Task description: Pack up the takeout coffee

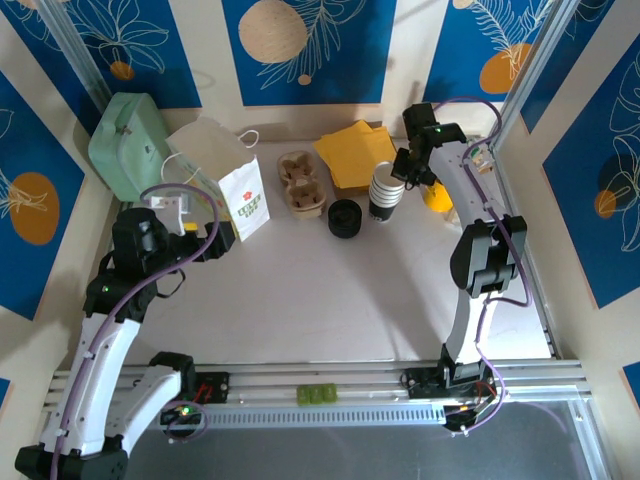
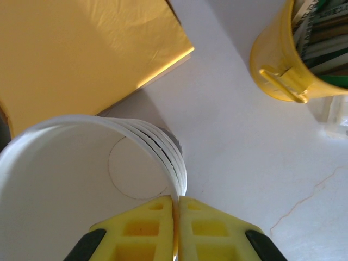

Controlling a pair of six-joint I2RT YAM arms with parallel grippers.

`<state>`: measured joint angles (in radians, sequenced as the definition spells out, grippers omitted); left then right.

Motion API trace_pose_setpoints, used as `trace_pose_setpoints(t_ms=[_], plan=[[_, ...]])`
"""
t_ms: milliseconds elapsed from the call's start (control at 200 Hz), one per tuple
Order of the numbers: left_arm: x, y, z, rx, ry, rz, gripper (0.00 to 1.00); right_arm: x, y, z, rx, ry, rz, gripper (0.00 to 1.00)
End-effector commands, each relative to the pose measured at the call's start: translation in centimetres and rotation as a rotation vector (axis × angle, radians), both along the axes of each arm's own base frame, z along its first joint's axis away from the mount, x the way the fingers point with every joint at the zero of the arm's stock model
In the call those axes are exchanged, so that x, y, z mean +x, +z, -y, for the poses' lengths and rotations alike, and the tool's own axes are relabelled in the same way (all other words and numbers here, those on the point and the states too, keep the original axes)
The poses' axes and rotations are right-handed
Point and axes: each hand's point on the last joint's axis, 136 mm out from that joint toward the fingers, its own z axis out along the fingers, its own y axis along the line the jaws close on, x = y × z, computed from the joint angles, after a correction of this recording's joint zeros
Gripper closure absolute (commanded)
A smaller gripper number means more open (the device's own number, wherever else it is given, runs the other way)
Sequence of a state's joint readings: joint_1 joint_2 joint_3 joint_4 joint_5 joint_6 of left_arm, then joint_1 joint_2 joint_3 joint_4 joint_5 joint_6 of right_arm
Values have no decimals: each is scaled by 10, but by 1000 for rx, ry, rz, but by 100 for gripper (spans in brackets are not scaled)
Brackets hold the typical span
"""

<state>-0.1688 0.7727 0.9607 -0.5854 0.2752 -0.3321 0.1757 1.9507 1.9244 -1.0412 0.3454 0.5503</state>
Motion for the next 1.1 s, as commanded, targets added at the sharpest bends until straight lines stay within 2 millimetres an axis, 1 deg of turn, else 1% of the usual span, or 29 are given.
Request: trace_pose_setpoints(t_ms=[0, 240, 370, 730, 820, 865, 920, 1095], plan=[[-1, -1, -1, 10, 4, 3, 1, 3, 15, 16, -41, -15, 27, 91], [1, -4, 3, -14, -5, -9, 1, 6, 20, 34, -46, -44, 40, 91], [1, -4, 3, -17, -4, -11, 1, 8, 25, 36, -32, -46, 52, 91], [0, -4, 3, -17, -4, -16, 1, 9, 54, 40, -37, -37, 98, 91], [0, -4, 2, -14, -4, -15, 1, 6, 68, 41, -37, -32, 115, 91], [0, -5, 2, -14, -3, -16, 1, 5, 76, 38, -22, -9, 129, 96], [0, -5, 2, -14, 2, -17, 1, 3, 85, 36, -1, 4, 141, 97], [0, -10, 0, -7, 12, -32, 1, -11, 127, 36, -6, 22, 211, 96]])
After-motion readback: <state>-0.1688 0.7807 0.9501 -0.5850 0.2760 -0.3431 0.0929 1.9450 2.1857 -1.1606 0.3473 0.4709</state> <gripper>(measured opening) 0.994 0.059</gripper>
